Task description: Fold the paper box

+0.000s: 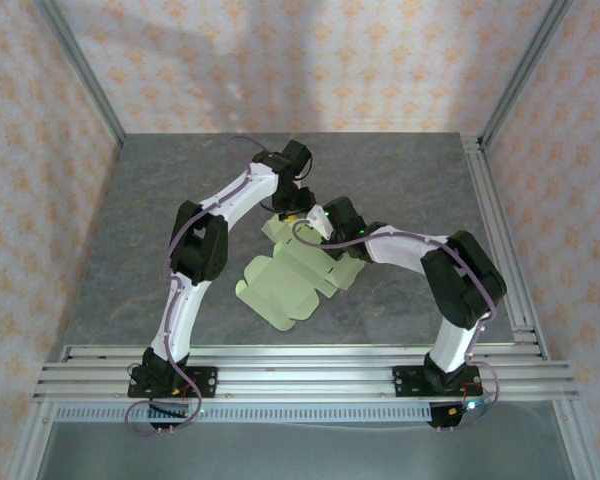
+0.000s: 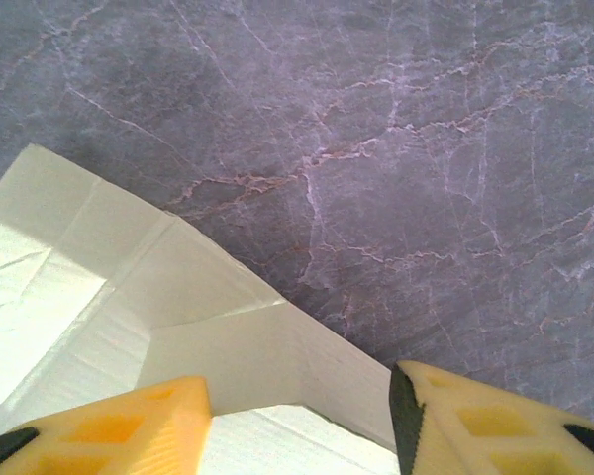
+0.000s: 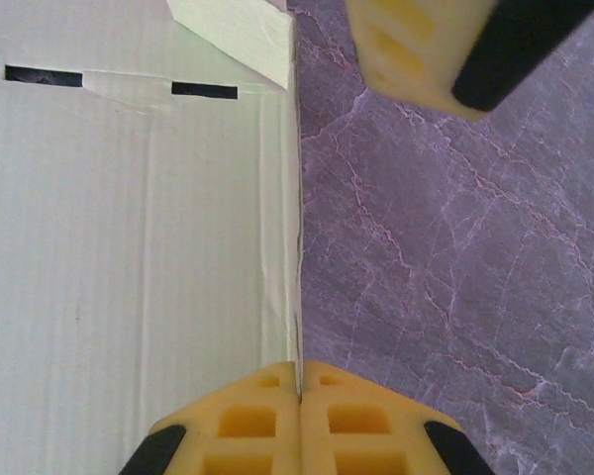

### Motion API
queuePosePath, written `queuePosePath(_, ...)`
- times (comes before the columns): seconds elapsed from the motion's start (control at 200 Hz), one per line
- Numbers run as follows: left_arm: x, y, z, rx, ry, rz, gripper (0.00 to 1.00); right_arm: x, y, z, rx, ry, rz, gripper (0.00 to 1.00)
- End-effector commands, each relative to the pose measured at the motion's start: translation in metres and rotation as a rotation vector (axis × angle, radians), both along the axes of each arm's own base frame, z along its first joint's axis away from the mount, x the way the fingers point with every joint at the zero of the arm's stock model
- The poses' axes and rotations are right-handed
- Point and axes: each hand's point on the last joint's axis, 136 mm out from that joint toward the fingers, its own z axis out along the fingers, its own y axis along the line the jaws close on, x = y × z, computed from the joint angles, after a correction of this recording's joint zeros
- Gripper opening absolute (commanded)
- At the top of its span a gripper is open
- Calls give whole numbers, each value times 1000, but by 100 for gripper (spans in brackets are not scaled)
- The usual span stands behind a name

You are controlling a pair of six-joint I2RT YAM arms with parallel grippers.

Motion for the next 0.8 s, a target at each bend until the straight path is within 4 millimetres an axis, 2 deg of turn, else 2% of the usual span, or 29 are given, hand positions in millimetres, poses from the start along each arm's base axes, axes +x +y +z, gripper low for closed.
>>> queuePosePath(0.0,-1,3,17,45,-58,-71,55,10,11,12,26,-47,20,0)
queuePosePath(0.335,12,-2,20,59,-82,-173,58,14,9,15,58,-61,-5,0)
queuePosePath(0.48,12,1,14,88,-56,-195,60,16,10,24,113,-59,-13,0)
queuePosePath(0.796,6,1,4,81,-15,-206,62,17,7,23,93,-51,-9,0)
